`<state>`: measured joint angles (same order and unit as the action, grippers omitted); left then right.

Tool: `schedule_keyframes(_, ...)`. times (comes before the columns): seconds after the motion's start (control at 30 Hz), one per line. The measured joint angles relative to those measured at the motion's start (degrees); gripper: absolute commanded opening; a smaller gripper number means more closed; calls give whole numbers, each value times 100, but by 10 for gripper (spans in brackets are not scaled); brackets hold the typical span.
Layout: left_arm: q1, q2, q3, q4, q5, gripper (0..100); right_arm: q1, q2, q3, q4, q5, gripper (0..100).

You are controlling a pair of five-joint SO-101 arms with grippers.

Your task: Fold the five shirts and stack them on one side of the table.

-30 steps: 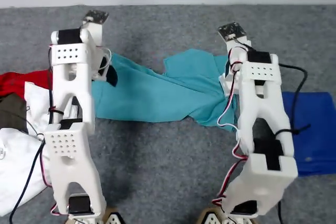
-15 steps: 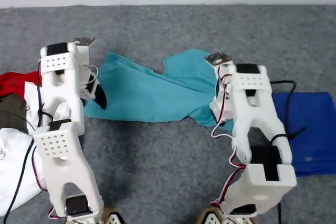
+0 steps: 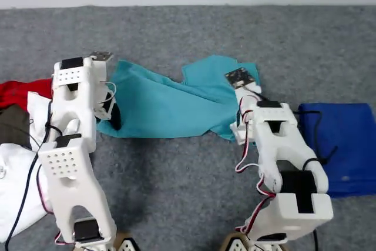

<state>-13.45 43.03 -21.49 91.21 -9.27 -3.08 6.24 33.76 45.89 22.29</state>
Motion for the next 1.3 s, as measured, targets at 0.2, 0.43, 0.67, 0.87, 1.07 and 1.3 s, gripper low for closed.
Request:
schedule_keyframes(0.2,9,0,9,0,0,12,62,26,-9,-123,0,10)
schedule_keyframes(0.43,-149,0,-18,343,-62,12,457,-440,-141,1029,141,10)
schedule_keyframes(0.67,-299,9,-9,756,-387,12,563,-1767,-114,2382,642,10)
schedule_keyframes(0.87,-352,-18,229,756,-413,12,563,-2189,800,2251,905,10)
schedule_keyframes(1.07,-519,-642,1503,756,-1169,15,571,-2207,1477,1916,932,114)
schedule_keyframes(1.3,-624,-826,1749,756,-1301,85,695,-2532,1468,2708,1459,292)
